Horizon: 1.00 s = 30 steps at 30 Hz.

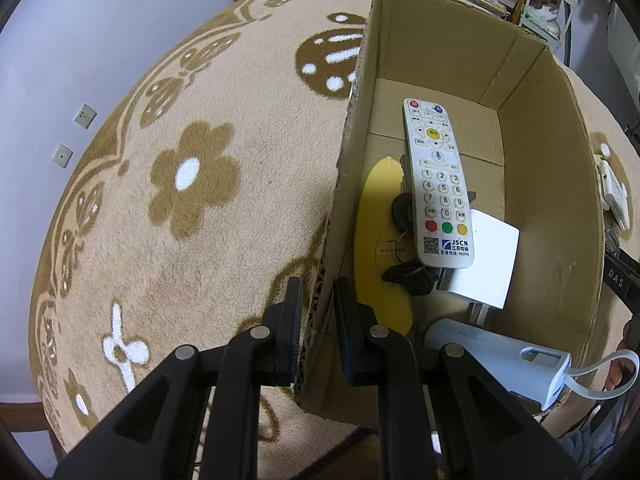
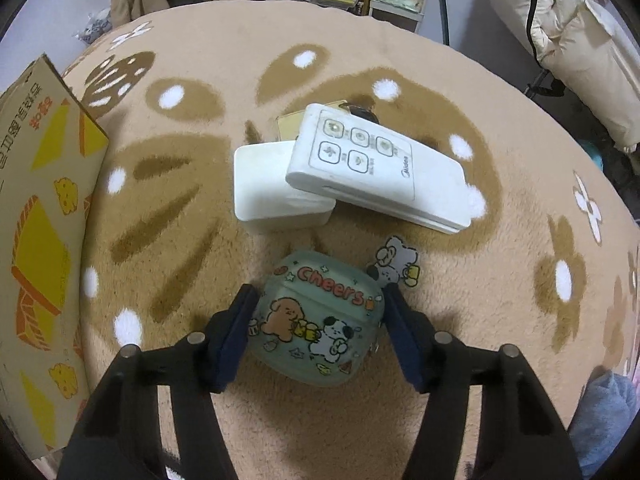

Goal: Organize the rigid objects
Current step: 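Move the right gripper to the green Cheers case and grasp it, then carry the green Cheers case into the box and open the right gripper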

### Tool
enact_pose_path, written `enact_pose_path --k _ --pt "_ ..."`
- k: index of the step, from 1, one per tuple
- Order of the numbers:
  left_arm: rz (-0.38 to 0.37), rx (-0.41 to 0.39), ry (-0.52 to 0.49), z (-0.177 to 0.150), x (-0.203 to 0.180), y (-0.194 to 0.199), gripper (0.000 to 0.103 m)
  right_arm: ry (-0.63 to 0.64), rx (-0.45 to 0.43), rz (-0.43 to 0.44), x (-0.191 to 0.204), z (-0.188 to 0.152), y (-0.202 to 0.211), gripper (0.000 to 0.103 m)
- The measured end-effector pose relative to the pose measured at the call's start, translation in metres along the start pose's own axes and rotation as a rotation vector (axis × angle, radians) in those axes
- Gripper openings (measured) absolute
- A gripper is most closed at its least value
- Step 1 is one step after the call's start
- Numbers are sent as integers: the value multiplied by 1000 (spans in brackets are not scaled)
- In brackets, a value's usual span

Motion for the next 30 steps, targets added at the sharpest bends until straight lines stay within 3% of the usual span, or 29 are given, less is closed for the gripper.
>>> enact_pose_path --k 21,30 --pt "-5 0 5 0 1 -1 16 45 -203 171 36 38 96 67" --pt "-6 -1 6 0 2 -1 16 87 -329 306 66 45 148 67"
Point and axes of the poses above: each gripper's, at about its wrist camera, not at the fingertips, and y roughly against the way its jaws point, x to its left, z to its top, the point moved 7 cm from there along -y, roughly the way its jaws point, and after that the axes turned 9 degrees about -z, right-handed, at the moved point
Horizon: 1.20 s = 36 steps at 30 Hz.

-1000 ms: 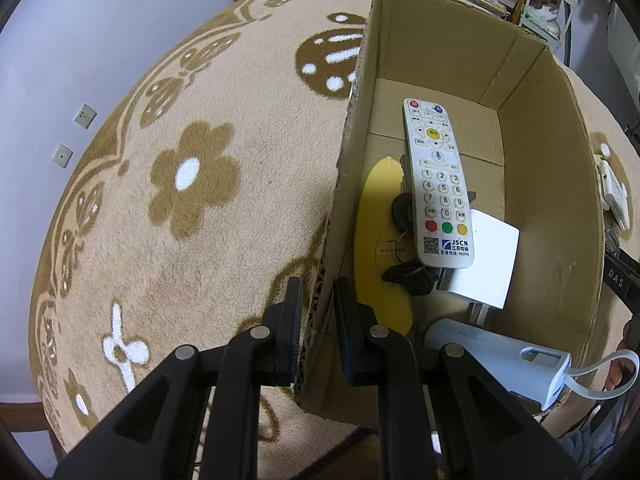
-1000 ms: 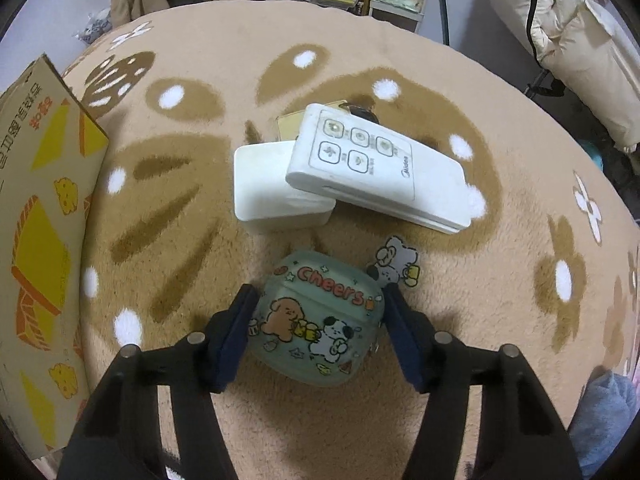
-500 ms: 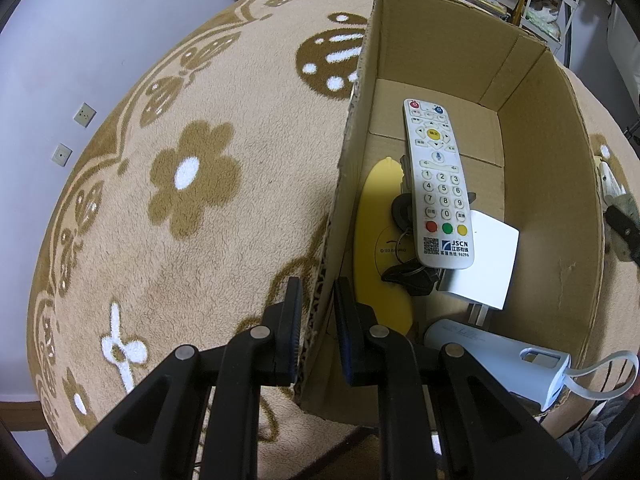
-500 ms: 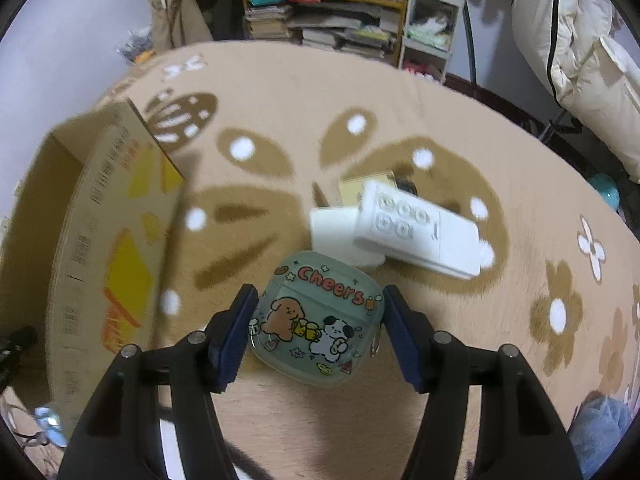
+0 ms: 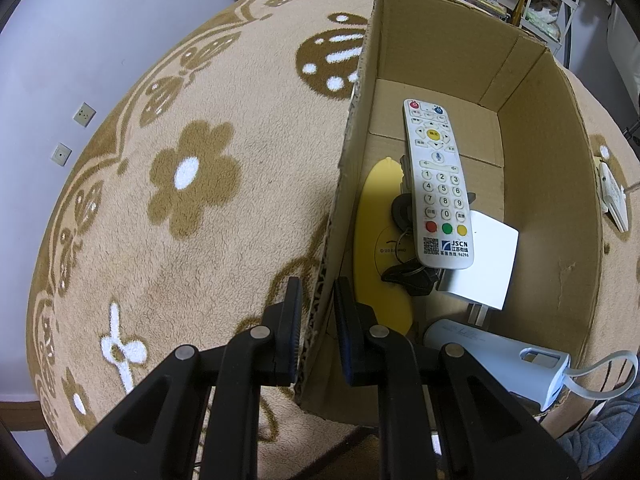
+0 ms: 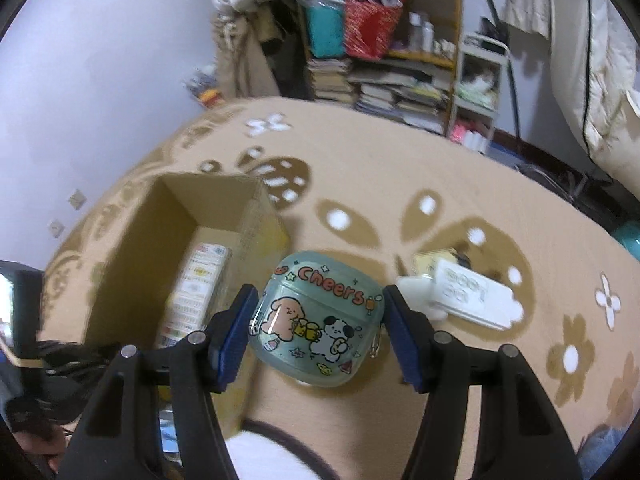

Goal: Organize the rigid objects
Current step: 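Carry the green Cheers case into the box and open the right gripper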

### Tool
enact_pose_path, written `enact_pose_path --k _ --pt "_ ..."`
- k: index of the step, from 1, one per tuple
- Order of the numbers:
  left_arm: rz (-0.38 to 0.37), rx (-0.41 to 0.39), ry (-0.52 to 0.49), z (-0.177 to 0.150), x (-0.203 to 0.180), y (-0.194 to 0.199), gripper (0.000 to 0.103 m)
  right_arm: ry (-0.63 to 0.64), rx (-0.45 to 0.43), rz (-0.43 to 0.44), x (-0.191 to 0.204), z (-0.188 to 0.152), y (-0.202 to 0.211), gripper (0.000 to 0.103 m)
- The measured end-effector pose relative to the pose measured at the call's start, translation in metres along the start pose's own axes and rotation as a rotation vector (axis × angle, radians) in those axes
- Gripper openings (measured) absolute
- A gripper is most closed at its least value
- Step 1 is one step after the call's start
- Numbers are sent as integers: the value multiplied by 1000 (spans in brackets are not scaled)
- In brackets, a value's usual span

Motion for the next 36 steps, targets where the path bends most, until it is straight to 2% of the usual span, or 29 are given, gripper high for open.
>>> enact_pose_path --k 11,18,22,27,36 --pt "3 0 -3 0 0 0 16 110 -118 153 65 15 24 67" --pt "4 0 -4 1 0 0 16 114 -134 234 82 12 34 67" --pt "4 0 -4 0 -1 0 16 122 -119 249 87 7 31 67" --pt "4 0 -4 1 0 1 16 116 -54 252 88 -4 11 67" --pt "-3 -1 0 1 -1 2 16 149 17 214 93 -22 -16 68"
Point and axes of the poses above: each gripper's, at about its wrist camera, not at the fingertips, and y roughly against the way its jaws point, x to its left, z to its top, the point moved 7 cm from there along -y, roughly the way its jaws point, and after that the axes turned 9 degrees about -z, right-handed, at the moved point
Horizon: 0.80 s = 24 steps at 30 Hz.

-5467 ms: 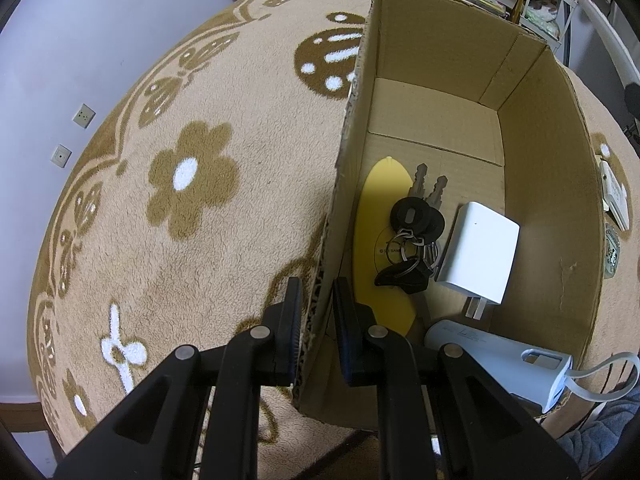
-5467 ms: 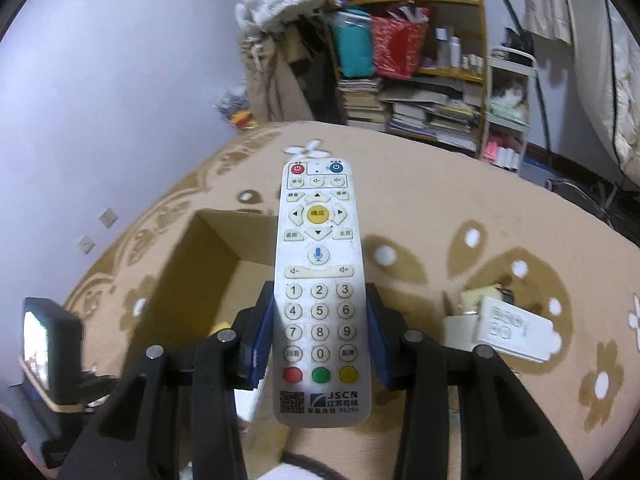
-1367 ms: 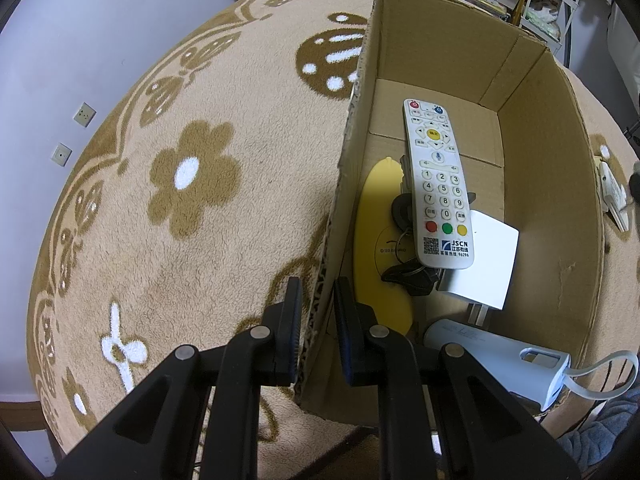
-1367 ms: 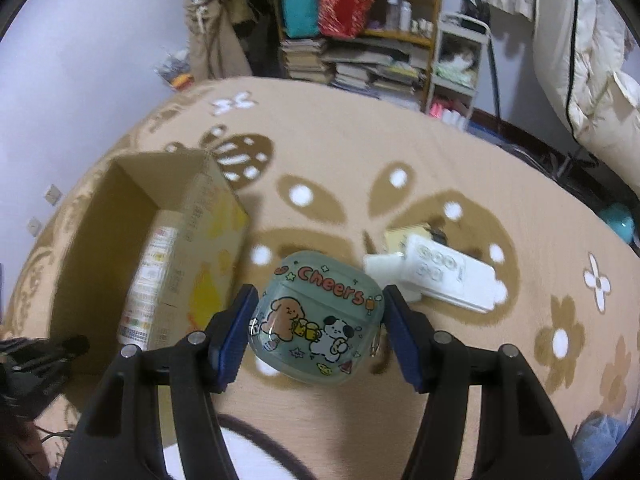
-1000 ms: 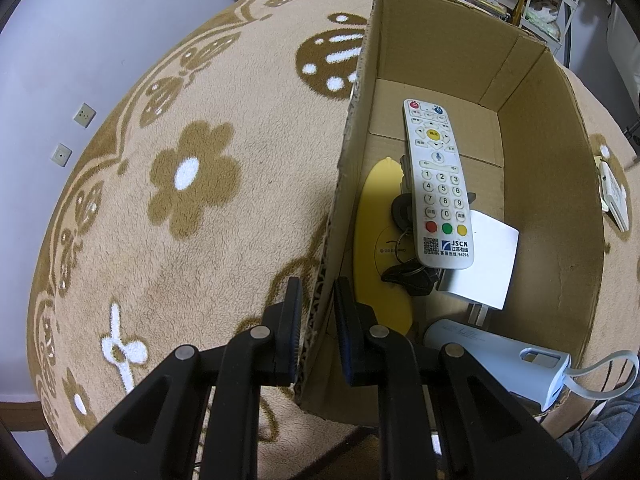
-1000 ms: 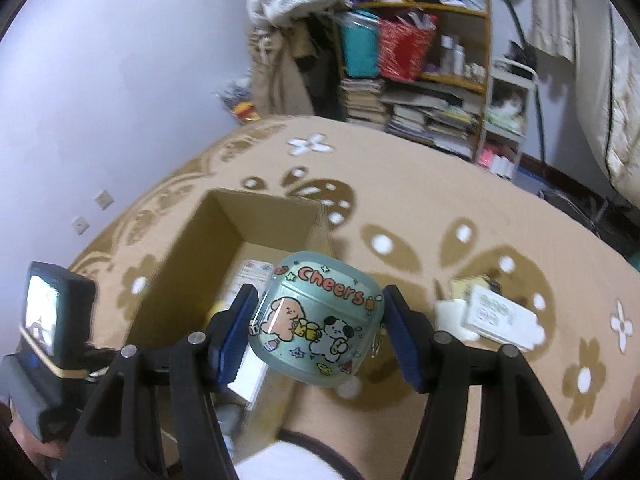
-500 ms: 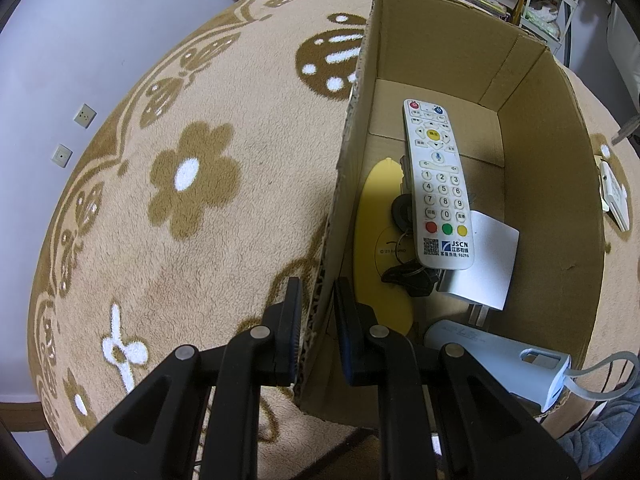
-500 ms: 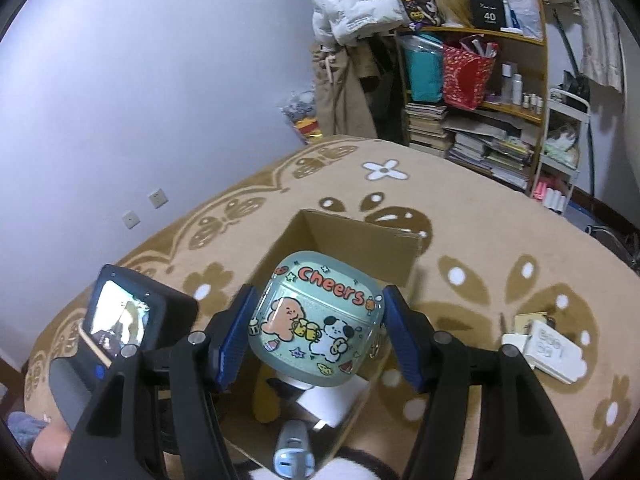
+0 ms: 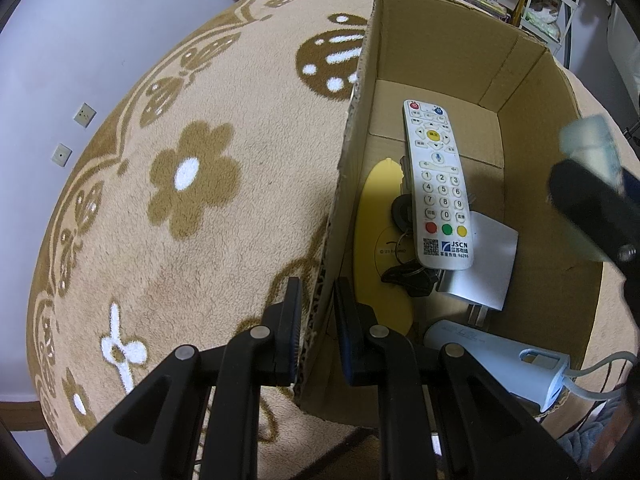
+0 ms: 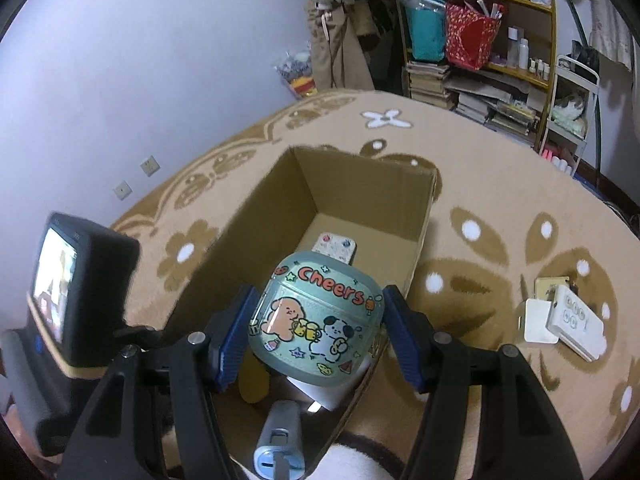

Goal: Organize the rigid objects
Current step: 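Carry the green Cheers case into the box and open the right gripper, then move the right gripper to the white Midea remote and grasp it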

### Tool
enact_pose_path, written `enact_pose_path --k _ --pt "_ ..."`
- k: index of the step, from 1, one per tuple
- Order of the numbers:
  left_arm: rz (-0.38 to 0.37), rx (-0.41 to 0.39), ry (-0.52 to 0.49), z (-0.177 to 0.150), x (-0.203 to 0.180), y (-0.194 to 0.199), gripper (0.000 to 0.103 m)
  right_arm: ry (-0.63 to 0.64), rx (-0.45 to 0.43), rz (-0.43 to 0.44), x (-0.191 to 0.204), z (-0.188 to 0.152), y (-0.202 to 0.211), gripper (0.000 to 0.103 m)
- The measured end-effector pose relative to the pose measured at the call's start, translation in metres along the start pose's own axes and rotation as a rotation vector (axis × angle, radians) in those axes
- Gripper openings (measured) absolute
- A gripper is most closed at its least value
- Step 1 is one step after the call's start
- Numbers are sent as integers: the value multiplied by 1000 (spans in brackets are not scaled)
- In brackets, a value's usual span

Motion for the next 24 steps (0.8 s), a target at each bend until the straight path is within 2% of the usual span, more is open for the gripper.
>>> enact_pose_path --k 8,14,16,18,20,24 --pt "4 -1 -2 0 0 -1 16 41 6 -17 7 -6 -4 68" --pt "4 -5 -3 -1 0 -1 16 30 -26 -6 6 3 7 68" --pt "0 -5 0 -1 1 -1 16 21 -35 -23 1 7 11 72" --pt "-4 -6 3 -1 1 -1 16 6 -47 -43 -5 11 14 89" --pt "-5 -6 3 -1 2 -1 16 -8 -76 -65 -15 16 19 94" --pt "-3 -6 1 -1 3 -1 16 -21 -89 -129 -37 21 21 95"
Point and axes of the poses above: each gripper's, at about its wrist camera, not at the fingertips, and y roughly against the way its jaws point, x to its left, z to its top, the point moved 7 cm from there along -y, roughly the way its jaws point, and after that the axes turned 9 degrees about -z, right-handed, at the moved point
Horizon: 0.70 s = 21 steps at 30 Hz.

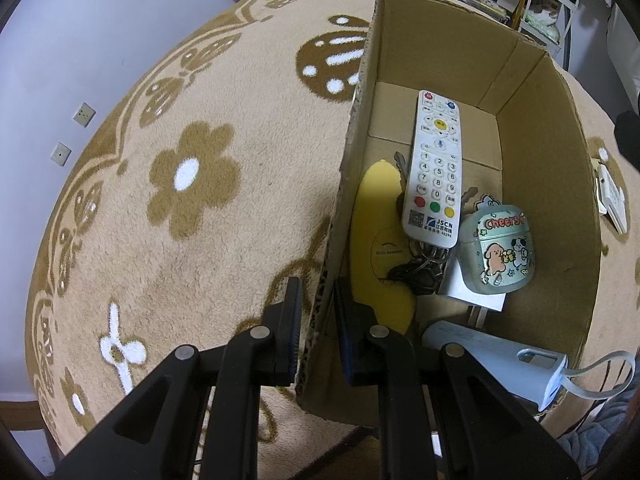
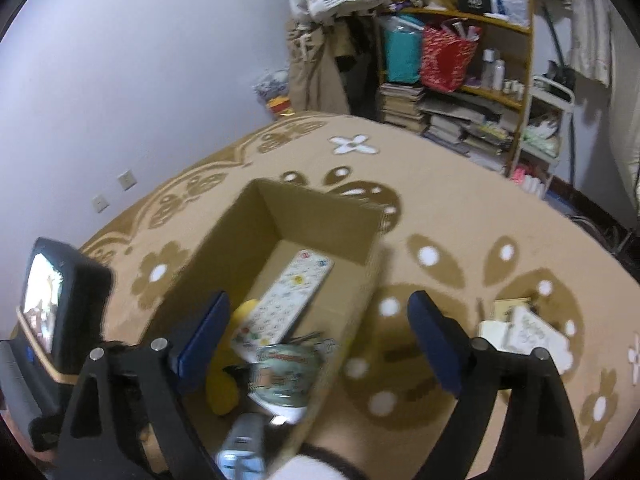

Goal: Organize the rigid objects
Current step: 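Move the right gripper to the white Midea remote and grasp it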

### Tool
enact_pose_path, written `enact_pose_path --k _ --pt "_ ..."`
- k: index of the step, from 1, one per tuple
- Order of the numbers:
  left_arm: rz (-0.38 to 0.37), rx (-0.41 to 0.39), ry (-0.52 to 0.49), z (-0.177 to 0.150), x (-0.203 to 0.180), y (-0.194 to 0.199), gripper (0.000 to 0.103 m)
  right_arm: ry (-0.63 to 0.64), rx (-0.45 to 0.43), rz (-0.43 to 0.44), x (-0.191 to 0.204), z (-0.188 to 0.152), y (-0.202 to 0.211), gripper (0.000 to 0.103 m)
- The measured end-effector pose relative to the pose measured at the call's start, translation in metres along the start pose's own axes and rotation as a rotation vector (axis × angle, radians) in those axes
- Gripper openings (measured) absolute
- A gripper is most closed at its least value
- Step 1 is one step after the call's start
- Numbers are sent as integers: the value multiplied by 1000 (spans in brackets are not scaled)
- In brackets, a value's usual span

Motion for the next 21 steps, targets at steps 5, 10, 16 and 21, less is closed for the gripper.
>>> enact_pose_path --k 5,10,16,21 --pt "0 1 0 0 -1 0 16 -37 12 -96 -38 1 -13 96" --pt "-1 0 1 0 -1 0 16 -87 52 -173 -83 -7 -31 96" --pt "2 1 -2 0 0 0 16 -154 111 -223 -130 -21 -48 96" --pt "1 1 0 -1 -1 -1 16 -152 161 -245 -155 -37 -59 96"
Point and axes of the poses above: each gripper's, at about its wrist camera, not at the fingertips, and y roughly against the way its jaws point, x to its left, z to its top, the point moved 7 cm from there along -y, roughly the way its jaws point, and after that the axes turned 9 degrees about -z, right-handed, at the moved point
